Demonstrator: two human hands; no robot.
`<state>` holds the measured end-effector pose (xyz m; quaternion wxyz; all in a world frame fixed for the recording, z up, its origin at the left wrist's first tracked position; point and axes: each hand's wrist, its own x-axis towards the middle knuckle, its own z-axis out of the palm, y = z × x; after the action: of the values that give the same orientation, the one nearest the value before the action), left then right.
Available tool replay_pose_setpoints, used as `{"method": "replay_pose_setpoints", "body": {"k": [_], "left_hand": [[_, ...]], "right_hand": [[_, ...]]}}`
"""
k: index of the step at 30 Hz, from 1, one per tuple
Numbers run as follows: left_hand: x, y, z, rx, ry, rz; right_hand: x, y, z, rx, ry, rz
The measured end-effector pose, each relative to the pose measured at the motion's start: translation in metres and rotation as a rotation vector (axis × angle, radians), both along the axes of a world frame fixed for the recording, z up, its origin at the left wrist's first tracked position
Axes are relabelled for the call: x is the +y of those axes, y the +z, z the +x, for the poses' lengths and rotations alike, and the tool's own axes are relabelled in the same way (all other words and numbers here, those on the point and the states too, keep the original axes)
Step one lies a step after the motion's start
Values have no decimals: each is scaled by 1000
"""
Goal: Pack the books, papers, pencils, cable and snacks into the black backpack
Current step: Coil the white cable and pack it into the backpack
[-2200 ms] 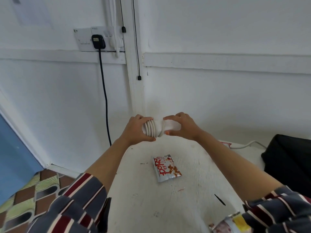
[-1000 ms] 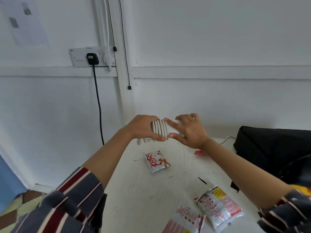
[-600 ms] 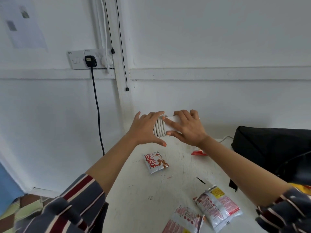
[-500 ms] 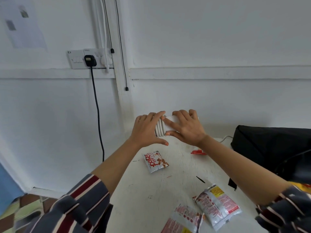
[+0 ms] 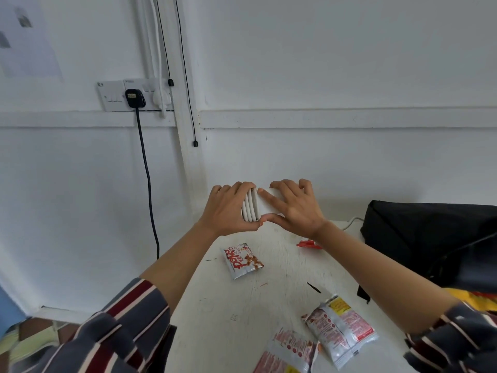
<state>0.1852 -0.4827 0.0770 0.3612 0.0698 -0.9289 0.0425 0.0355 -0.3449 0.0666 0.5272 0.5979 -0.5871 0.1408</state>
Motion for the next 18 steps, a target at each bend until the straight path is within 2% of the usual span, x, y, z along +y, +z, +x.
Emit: {"method": "replay_pose_setpoints", "body": {"k": [9,15,18], "left_hand": [[-5,-1,-4,54,-125,-10],[-10,1,-4,21,-87,-111],[-6,5,-3,24,-105,-83]], "right_hand": [[6,5,4,3,5,-34],[6,14,6,6,34,-37],[6,14,5,-16,47,-44]]}}
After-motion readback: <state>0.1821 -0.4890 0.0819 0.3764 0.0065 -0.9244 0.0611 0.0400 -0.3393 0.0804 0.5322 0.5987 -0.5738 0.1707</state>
